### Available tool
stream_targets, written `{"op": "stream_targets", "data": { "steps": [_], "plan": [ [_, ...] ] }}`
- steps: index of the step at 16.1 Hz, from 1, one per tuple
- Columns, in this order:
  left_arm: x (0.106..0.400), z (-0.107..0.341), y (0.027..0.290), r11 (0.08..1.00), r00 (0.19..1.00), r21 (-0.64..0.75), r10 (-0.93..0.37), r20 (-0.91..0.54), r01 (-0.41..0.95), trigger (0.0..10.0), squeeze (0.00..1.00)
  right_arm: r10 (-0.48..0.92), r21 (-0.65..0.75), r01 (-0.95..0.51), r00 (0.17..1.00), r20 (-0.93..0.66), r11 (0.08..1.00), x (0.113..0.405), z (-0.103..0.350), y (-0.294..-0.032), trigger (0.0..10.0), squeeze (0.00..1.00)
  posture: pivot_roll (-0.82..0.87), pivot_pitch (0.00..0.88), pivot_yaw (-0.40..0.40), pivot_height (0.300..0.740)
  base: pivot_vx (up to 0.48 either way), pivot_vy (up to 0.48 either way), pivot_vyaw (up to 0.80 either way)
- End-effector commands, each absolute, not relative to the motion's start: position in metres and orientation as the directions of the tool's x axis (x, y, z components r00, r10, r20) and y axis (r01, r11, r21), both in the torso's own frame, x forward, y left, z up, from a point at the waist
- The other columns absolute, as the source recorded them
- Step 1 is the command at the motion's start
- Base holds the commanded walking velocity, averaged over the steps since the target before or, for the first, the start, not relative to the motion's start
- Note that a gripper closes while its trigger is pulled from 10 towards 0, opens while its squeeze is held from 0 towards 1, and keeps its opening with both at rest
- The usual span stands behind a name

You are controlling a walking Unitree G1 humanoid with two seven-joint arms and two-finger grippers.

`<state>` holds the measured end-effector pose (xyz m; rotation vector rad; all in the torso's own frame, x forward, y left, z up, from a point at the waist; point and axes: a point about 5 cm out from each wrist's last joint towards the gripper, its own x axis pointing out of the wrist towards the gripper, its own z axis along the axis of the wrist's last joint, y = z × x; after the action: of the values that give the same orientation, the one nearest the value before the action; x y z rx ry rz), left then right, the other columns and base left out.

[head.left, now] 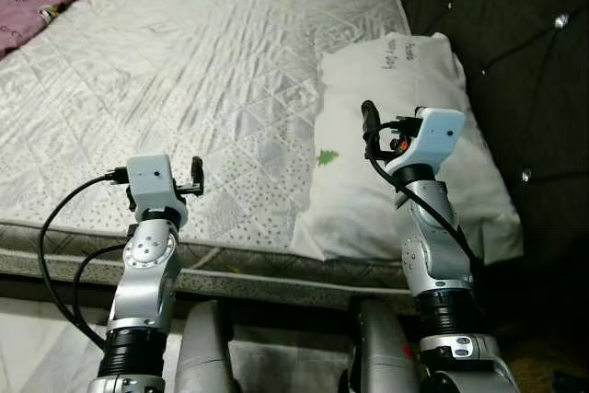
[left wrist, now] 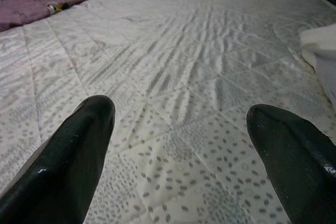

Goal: Clean up the room

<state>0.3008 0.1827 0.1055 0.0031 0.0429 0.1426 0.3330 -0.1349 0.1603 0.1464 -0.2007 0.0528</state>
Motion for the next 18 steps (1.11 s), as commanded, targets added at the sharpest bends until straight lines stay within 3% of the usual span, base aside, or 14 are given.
{"op": "stream_targets", "data": {
  "steps": [1,7,10,16,18],
  "plan": [
    [0.299,0.109,0.188,0.987,0.987,0.015,0.158,-0.022,-0.158,10.0,0.0,0.043,0.132,-0.071,0.977,0.208,0.989,0.333,0.162,-0.133,10.0,0.0,0.05,0.0,0.004,0.628,0.0,0.0,0.0],
    [0.296,0.106,0.175,0.995,0.995,0.021,0.101,-0.024,-0.101,10.0,0.0,0.011,0.092,-0.028,0.984,0.18,0.995,0.326,0.157,-0.136,10.0,0.0,0.03,0.0,-0.002,0.673,0.0,0.0,0.0],
    [0.291,0.099,0.171,0.996,0.995,0.019,0.09,-0.05,-0.089,10.0,0.0,0.027,0.058,-0.036,0.987,0.159,0.998,0.32,0.15,-0.133,10.0,0.0,0.03,0.0,-0.004,0.673,0.0,0.0,0.0],
    [0.285,0.091,0.168,0.997,0.993,0.02,0.076,-0.091,-0.074,10.0,0.0,-0.043,0.04,0.038,0.992,0.117,0.998,0.319,0.144,-0.144,10.0,0.0,0.03,0.0,-0.011,0.738,0.0,0.0,0.0],
    [0.285,0.087,0.163,0.999,0.992,0.001,0.051,-0.114,-0.051,10.0,0.0,-0.043,0.038,0.039,0.992,0.115,0.999,0.319,0.144,-0.144,10.0,0.0,0.02,0.0,-0.012,0.74,0.0,0.0,0.0]
  ]
}}
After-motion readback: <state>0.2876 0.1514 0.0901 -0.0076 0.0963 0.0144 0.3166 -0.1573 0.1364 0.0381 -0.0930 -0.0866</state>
